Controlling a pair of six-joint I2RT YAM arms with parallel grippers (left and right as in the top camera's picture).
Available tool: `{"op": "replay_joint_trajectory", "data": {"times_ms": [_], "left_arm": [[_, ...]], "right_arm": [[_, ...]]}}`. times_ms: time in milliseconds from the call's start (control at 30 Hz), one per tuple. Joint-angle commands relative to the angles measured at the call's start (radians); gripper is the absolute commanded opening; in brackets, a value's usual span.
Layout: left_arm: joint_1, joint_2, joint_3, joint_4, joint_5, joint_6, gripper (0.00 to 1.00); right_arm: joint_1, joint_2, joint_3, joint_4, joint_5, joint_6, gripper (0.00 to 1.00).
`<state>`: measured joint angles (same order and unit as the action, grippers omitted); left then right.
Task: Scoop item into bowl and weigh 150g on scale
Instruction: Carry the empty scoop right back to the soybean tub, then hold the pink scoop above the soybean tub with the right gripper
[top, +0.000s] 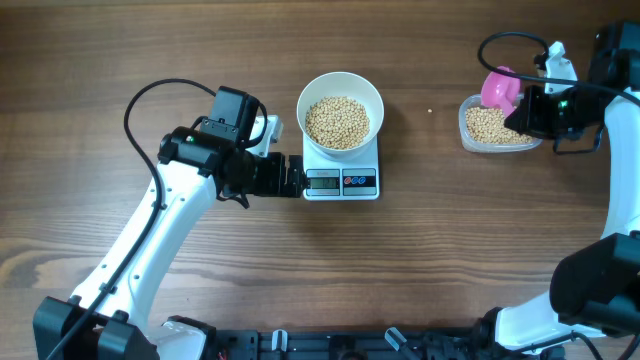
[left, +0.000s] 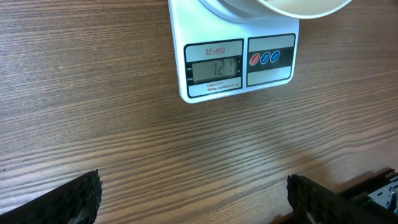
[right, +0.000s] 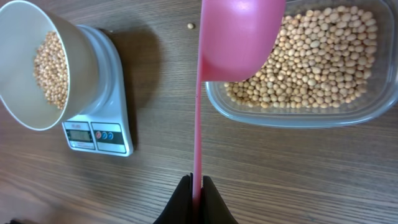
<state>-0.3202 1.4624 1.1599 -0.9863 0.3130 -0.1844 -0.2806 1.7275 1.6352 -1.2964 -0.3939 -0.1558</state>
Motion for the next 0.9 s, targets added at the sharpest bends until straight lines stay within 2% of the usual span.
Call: {"op": "replay_joint_trajectory", "data": {"times_ms": [0,300,400,867], "left_arm": [[0.003,0.006,-0.002,0.0,0.011,0.02,1.0],[0.003,0.006,-0.002,0.0,0.011,0.02,1.0],[0.003,0.006,-0.002,0.0,0.011,0.02,1.0],[0.003,0.006,-0.002,0.0,0.011,0.02,1.0]], "right_arm": [[-0.003,-0.017,0.021,0.006,0.119,0.062,0.04],[-0.002,-0.017,0.021,0.003,0.403,0.08,0.04],[-0.002,-0.017,0.021,0.051,0.383,0.08,0.04],[0.003,-0.016,-0.008,0.077,0.371,0.062,0.04]]}}
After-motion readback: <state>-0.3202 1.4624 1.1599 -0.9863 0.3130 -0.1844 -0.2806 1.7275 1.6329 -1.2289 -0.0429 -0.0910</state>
